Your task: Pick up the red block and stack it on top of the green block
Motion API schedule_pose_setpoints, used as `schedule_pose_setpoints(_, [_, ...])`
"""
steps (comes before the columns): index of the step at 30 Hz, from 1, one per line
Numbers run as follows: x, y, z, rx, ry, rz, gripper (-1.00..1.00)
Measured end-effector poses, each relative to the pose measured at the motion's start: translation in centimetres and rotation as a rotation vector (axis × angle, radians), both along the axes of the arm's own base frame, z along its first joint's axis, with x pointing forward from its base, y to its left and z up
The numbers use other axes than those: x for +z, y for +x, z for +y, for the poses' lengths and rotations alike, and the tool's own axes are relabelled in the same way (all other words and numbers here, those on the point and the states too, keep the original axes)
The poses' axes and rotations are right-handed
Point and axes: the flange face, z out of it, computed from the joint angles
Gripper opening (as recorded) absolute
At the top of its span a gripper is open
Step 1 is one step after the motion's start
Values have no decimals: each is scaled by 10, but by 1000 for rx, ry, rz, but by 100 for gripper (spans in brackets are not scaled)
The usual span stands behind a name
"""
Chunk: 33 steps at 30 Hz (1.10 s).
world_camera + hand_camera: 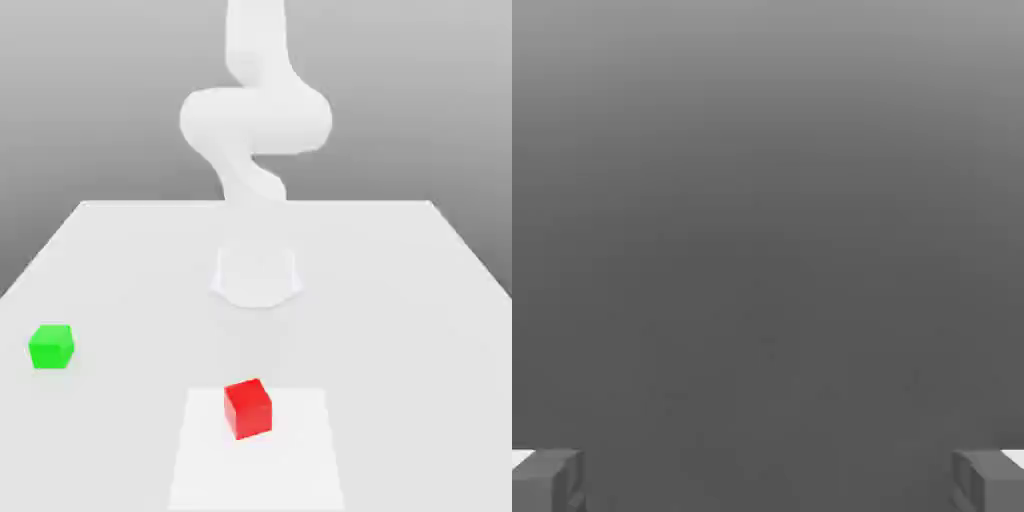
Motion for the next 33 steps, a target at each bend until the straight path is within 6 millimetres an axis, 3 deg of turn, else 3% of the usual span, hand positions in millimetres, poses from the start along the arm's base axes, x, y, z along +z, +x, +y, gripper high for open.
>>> schedule_pose_setpoints(4, [-93, 41, 4, -182, 57, 129, 0])
schedule_pose_setpoints(9, [-208, 63, -7, -408, 142, 276, 0])
schedule_pose_setpoints(14, [-316, 54, -20, -638, 241, 413, 0])
schedule_pose_setpoints(20, [-421, 11, -24, -916, 380, 566, 0])
schedule_pose_setpoints(23, [-450, -5, -21, -1004, 428, 609, 0])
schedule_pose_setpoints(33, [-491, -2, -21, -1021, 443, 607, 0])
